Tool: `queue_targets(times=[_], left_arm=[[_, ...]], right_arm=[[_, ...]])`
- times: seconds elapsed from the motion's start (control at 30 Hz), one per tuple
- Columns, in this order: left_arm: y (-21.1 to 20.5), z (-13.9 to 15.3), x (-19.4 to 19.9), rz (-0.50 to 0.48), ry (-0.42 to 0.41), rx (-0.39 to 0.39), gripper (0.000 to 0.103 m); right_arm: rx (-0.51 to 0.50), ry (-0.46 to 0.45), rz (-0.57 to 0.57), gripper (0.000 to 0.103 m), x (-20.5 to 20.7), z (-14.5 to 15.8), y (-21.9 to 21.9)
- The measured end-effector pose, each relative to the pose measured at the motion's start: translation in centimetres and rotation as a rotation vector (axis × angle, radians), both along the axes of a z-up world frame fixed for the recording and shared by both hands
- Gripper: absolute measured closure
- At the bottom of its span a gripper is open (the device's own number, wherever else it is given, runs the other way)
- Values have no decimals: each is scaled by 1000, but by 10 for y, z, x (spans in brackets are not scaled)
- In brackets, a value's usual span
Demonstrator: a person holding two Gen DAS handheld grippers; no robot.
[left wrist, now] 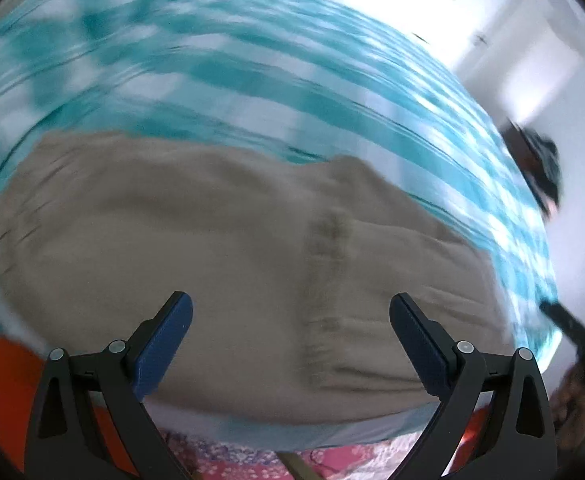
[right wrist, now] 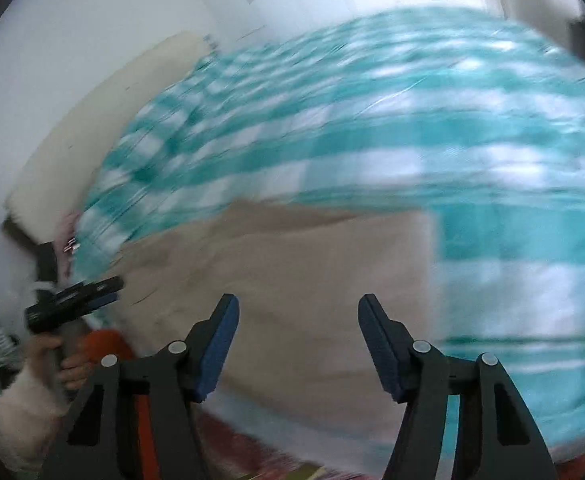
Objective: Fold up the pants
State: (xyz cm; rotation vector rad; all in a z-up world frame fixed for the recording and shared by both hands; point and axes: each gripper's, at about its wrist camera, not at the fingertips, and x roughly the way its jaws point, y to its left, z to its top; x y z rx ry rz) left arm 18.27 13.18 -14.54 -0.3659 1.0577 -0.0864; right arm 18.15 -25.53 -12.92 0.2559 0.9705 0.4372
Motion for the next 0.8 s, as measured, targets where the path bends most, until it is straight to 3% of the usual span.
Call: queue_targets(times=[0.17,0.27,0.33,0.43,0.53,0.67,0.8], left_arm=[[-90,3,34,-201,-28,86,4],[-126,-5,52,-256,14,101,4],[-144,-9,60,-280,28,102,4],[-164,-17,69,-297,23,134,4],[-170,-38,71,-295,69,215,4],[-152,-58,53,-289,147,268,4],[-119,-61,32,-247,170,250,3]], right_arm=[[-11,-24,70,45,6,-7,5],[-86,53,136,45,-3,-51,22],[-112,86,111,44,-13,-74,21],[-118,35,125,45,-23,-72,20],[-89,27,129,44,-25,-74,14],[-65,17,141,44,-27,-75,10],[-43,23,139,44,-27,-78,7]])
